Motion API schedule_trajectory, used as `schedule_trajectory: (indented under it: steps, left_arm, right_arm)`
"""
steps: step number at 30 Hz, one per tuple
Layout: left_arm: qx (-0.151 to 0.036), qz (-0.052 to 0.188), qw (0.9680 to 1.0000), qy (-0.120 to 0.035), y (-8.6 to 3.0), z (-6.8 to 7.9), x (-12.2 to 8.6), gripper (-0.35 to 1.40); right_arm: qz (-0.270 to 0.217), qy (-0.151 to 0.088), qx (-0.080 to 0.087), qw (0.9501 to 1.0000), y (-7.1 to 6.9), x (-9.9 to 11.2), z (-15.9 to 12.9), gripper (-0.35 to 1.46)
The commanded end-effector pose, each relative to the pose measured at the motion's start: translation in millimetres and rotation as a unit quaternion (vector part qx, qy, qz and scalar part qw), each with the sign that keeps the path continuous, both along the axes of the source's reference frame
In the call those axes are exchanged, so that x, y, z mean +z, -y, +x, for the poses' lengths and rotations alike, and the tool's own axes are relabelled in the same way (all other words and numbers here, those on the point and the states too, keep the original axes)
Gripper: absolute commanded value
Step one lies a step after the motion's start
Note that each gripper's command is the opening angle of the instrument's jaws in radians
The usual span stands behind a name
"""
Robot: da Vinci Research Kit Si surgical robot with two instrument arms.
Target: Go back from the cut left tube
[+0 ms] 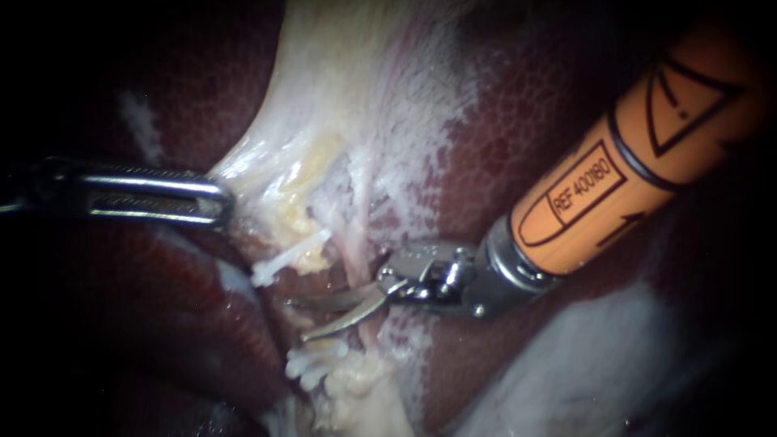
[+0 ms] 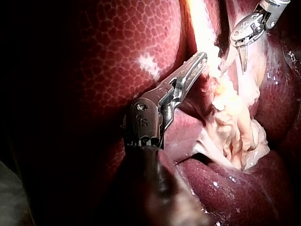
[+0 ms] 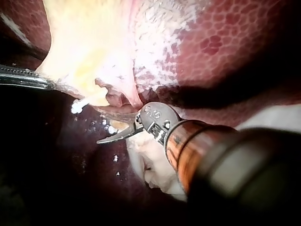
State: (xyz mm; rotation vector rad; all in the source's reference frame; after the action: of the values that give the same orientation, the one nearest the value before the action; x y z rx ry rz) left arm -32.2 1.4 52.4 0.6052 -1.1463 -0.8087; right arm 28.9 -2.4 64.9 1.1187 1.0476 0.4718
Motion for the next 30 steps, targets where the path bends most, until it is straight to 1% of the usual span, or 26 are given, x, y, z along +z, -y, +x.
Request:
schedule_trajectory:
  steps: [1, 4, 7, 10, 13, 18, 19, 21, 23, 25, 28, 29, 30]
  left_arm:
    - [0.000, 0.000, 1.0000, 0.000, 0.0, 0.0, 0.0, -0.35]
    - [0.000, 0.000, 1.0000, 0.000, 0.0, 0.0, 0.0, -0.35]
    - [0.000, 0.000, 1.0000, 0.000, 0.0, 0.0, 0.0, -0.35]
    - [0.000, 0.000, 1.0000, 0.000, 0.0, 0.0, 0.1, -0.35]
    - [0.000, 0.000, 1.0000, 0.000, 0.1, 0.0, 0.1, -0.35]
    - [0.000, 0.000, 1.0000, 0.000, 0.1, 0.0, 0.1, -0.35]
    - [0.000, 0.000, 1.0000, 0.000, 0.1, 0.0, 0.1, -0.35]
    - [0.000, 0.000, 1.0000, 0.000, 0.1, 0.0, 0.1, -0.35]
    - [0.000, 0.000, 1.0000, 0.000, 0.1, 0.0, 0.2, -0.35]
    - [0.000, -0.001, 1.0000, 0.000, 0.1, 0.1, 0.2, -0.35]
    - [0.000, -0.001, 1.0000, 0.000, 0.1, 0.1, 0.2, -0.35]
    - [0.000, -0.001, 1.0000, 0.000, 0.1, 0.1, 0.2, -0.35]
    - [0.000, -0.001, 1.0000, 0.000, 0.1, 0.1, 0.2, -0.35]
  right_arm:
    - [-0.001, 0.000, 0.001, 1.0000, -0.1, -0.1, -0.5, 0.69]
    - [-0.001, 0.003, 0.006, 1.0000, -0.6, -0.5, -2.2, 0.69]
    - [-0.001, 0.010, 0.017, 0.9998, -1.5, -1.0, -4.0, 0.69]
    - [-0.016, 0.013, 0.031, 0.9993, -2.5, -1.5, -5.9, 0.79]
    - [-0.035, 0.015, 0.045, 0.9983, -3.6, -2.2, -7.7, 0.84]
    - [-0.070, 0.013, 0.058, 0.9958, -5.0, -3.1, -10.0, 0.88]
    - [-0.084, 0.012, 0.063, 0.9944, -5.2, -3.2, -10.5, 0.91]
    - [-0.110, 0.016, 0.075, 0.9910, -5.4, -3.4, -11.2, 1.04]
    - [-0.140, 0.019, 0.086, 0.9862, -5.4, -3.5, -12.1, 1.08]
    - [-0.168, 0.022, 0.094, 0.9810, -5.5, -3.6, -12.7, 1.06]
    - [-0.216, 0.027, 0.104, 0.9705, -5.7, -3.9, -13.2, 1.20]
    - [-0.232, 0.030, 0.108, 0.9663, -5.7, -4.0, -13.3, 1.25]
    - [-0.243, 0.033, 0.110, 0.9633, -5.6, -4.1, -13.3, 1.28]
